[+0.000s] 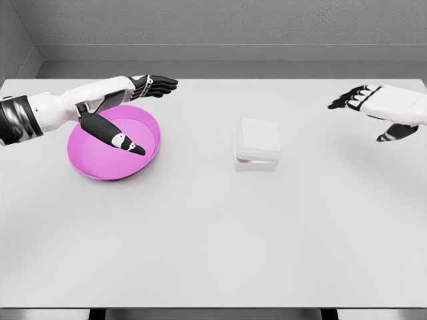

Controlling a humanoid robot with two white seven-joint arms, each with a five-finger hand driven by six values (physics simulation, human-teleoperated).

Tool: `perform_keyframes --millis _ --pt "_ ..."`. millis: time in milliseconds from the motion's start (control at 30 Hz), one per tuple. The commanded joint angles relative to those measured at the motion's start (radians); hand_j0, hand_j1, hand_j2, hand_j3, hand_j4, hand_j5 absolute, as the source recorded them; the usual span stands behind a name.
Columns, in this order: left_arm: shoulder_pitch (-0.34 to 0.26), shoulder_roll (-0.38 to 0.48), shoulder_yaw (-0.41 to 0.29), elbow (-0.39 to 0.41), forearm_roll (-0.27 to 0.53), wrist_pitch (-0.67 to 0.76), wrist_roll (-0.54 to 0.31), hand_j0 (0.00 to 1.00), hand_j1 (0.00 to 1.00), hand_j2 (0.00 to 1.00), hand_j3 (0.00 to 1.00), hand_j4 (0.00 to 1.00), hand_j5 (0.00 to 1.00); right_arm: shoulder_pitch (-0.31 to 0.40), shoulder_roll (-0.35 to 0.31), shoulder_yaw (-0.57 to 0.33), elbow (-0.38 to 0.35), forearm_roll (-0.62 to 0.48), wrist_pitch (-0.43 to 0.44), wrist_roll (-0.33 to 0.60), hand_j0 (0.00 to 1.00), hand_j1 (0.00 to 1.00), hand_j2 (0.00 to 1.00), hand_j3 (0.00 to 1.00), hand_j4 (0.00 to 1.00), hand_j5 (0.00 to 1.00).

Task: Pack egg into the box and close the box lid

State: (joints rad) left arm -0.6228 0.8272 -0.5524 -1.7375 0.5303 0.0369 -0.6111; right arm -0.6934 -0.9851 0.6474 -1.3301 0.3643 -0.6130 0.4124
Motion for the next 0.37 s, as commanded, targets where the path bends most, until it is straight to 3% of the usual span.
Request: perform_keyframes --millis 0,133,333 --pt "0.000 0.001 0.000 -0.001 0.005 0.000 0.000 1.00 1.00 1.00 1.00 1.00 1.00 0.000 -0.033 -0.006 -0.003 -0.005 0.002 -0.004 1.00 1.00 1.00 1.00 1.00 1.00" --pt "0.002 0.001 0.000 -0.001 0.005 0.000 0.000 1.00 1.00 1.00 1.00 1.00 1.00 0.000 0.006 0.003 0.005 -0.005 0.002 0.005 1.00 1.00 1.00 1.00 1.00 1.00" --pt "0.008 0.007 0.002 0.001 0.005 0.000 0.000 1.00 1.00 1.00 1.00 1.00 1.00 0.005 0.008 0.006 0.002 -0.005 0.002 0.005 1.00 1.00 1.00 1.00 1.00 1.00"
